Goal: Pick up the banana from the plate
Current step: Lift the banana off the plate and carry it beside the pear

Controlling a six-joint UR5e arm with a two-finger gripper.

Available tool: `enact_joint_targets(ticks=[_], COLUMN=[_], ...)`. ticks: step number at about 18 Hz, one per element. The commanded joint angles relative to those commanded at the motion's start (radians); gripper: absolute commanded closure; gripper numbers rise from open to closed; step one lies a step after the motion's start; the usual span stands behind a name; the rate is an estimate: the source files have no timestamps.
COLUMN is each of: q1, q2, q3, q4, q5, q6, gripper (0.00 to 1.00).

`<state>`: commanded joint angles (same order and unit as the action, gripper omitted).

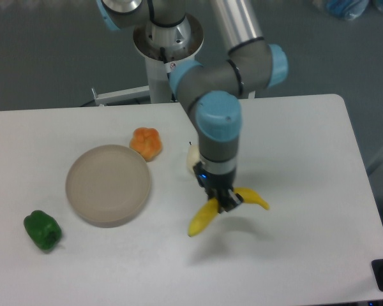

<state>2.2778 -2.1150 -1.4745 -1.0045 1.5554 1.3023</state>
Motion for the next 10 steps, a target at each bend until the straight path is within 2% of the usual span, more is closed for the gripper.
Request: enact_joint_targets(ticks=[5,7,10], q1=[0.057,0.069,0.071], q2=[-0.054,-0.059,-0.082], q3=[0.095,0.127,0.157], q4=[-0.037,-0.089,-0.095], q5=[-0.003,-0.003,0.000], q6=[0.054,0.055,0.054], gripper=[1.00,1.00,1.00])
